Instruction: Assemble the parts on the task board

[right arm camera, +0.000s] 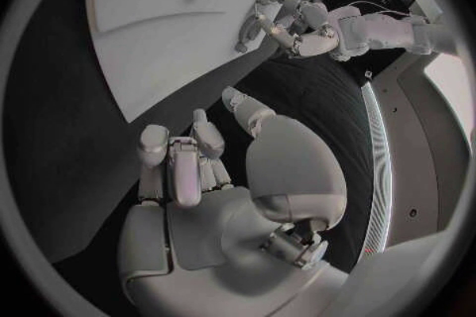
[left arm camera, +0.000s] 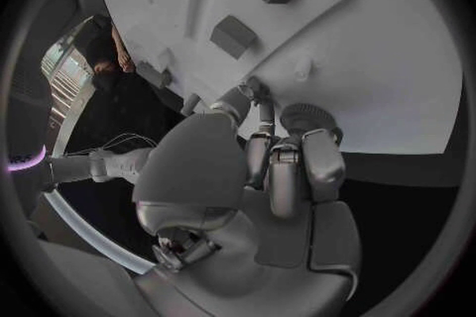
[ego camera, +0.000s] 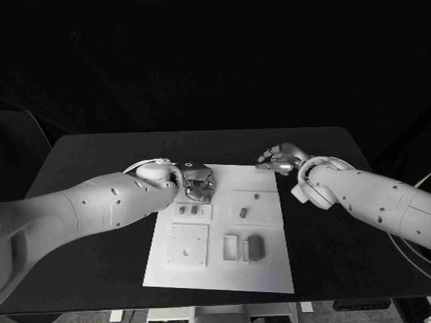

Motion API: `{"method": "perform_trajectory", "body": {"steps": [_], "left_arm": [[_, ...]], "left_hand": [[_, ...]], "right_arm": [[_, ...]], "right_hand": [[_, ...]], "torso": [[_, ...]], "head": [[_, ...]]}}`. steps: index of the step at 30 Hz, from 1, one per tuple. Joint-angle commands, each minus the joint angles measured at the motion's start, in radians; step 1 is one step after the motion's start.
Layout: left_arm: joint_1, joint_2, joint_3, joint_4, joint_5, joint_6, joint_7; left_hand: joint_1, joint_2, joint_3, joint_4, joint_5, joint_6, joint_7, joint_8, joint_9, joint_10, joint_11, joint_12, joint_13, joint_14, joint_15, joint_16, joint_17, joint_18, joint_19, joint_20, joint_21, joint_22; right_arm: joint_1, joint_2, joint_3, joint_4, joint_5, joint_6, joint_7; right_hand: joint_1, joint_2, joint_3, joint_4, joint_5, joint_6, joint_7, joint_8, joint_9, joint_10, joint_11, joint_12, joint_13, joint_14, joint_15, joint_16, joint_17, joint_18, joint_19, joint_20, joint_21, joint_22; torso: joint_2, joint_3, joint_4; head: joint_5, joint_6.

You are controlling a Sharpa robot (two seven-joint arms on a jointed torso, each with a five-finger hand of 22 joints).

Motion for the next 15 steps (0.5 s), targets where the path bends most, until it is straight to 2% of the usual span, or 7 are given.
{"method": "perform_trajectory", "body": {"steps": [1,15], "left_arm": [[-0.001,0.0,0.0,-0.001,-0.003,0.011,-0.005],[-0.001,-0.002,0.0,-0.005,-0.002,0.016,-0.009]], "left_hand": [[-0.006,-0.005,0.002,-0.001,0.005,0.004,0.007,0.001,-0.001,-0.007,0.001,0.0,0.001,0.21,0.002,0.076,0.283,0.021,-0.006,-0.001,0.144,0.001],[-0.012,-0.02,0.0,-0.002,0.004,-0.01,0.015,-0.009,-0.008,-0.008,0.001,0.0,0.002,0.207,0.002,0.074,0.279,0.021,-0.007,-0.001,0.144,0.004]], "right_arm": [[0.0,0.0,0.0,0.002,-0.003,0.012,0.01],[0.0,0.001,0.0,0.003,-0.003,0.014,0.01]], "right_hand": [[-0.009,-0.001,0.006,-0.002,0.004,0.012,0.018,0.005,-0.001,-0.006,-0.002,0.004,-0.002,-0.008,0.0,0.013,0.0,0.013,0.007,0.0,0.059,-0.002],[-0.009,-0.001,0.006,-0.002,0.004,0.013,0.018,0.005,-0.001,-0.006,-0.002,0.004,-0.002,-0.006,0.0,0.013,0.001,0.013,0.007,0.0,0.059,-0.002]], "torso": [[0.0,-0.0002,0.0002],[0.0,0.0,0.0001]], "head": [[0.0,0.0],[0.001,-0.002]]}}
